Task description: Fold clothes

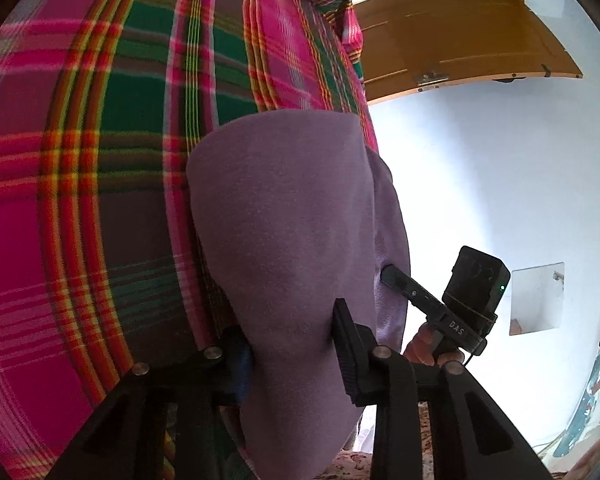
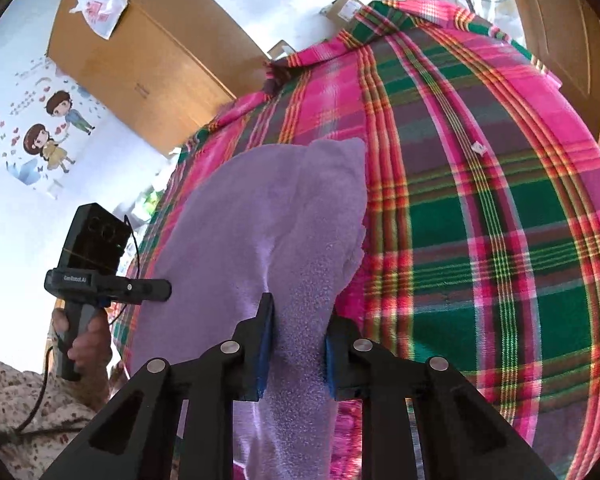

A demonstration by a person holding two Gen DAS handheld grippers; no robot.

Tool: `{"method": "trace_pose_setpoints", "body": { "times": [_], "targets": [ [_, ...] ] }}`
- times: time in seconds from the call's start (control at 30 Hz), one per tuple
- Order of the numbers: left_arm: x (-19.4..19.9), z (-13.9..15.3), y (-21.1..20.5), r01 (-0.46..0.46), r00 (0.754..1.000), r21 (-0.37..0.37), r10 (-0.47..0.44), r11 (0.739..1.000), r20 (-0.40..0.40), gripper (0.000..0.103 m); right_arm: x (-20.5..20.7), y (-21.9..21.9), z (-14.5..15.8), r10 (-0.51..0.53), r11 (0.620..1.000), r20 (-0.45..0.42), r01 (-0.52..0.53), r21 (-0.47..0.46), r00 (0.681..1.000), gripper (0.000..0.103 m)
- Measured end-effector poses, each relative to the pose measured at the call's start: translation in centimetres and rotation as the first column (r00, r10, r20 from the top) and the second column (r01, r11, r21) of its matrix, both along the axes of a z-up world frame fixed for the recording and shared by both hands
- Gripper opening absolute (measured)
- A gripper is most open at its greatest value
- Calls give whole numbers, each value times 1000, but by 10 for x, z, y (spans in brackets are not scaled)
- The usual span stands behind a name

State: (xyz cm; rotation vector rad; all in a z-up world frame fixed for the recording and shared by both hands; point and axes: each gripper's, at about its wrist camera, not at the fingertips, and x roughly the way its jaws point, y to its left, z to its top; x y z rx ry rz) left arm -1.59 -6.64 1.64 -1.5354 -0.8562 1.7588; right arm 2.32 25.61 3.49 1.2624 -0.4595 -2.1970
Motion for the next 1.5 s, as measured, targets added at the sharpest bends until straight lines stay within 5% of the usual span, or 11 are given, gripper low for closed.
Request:
{"method": "trace_pose_setpoints", "body": {
  "times": [0.3,1.0,1.5],
  "targets": [
    [-2,12,0,-65,997,8,65,998,-32,35,-15,-29,12,18,999,-37,-19,-26,999,21],
    [3,9,-166,-279,959,-4,278,960,-53,35,-85,-126,5,107,993,-23,-108,-44,994,21],
    [-23,13,-237,-390,916,-10,387,921,-110,35,-143,-198,5,141,989,-44,-142,-39,989,21]
  ]
}}
